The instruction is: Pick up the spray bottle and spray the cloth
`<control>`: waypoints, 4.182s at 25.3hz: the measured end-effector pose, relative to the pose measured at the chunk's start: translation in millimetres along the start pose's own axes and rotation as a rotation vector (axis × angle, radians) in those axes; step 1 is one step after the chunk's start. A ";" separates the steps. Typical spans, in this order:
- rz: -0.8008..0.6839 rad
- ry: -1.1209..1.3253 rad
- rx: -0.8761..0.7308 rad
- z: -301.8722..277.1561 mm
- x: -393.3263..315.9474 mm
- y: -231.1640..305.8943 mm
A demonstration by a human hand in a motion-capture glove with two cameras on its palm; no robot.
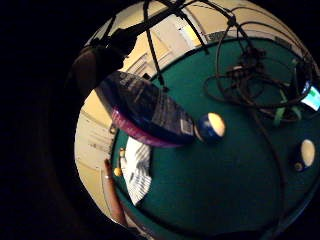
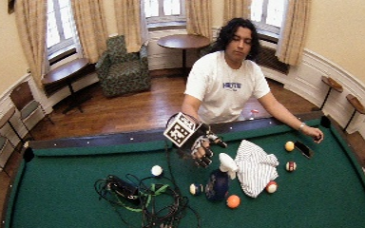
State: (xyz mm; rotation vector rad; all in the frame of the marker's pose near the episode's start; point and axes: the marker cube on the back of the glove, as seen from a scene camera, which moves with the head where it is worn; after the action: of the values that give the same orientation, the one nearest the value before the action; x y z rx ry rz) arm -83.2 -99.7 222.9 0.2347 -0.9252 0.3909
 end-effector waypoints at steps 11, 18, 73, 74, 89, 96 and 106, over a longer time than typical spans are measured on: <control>0.057 -0.110 -0.007 35.0 -1.4 -46.5; 0.078 -0.133 0.009 46.9 -5.8 -67.2; -0.127 -0.193 0.115 -30.5 -82.7 -58.9; -0.131 -0.199 0.107 -43.4 -91.6 -56.7; -0.286 0.075 -0.051 -125.4 -166.1 -62.8; -0.269 0.307 -0.242 -60.2 -166.7 -66.4; -0.134 0.552 -0.624 29.3 -150.6 -40.5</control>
State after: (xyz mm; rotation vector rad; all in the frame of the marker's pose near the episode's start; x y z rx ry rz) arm -168.4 -181.0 116.5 -0.3703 -0.4456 0.0207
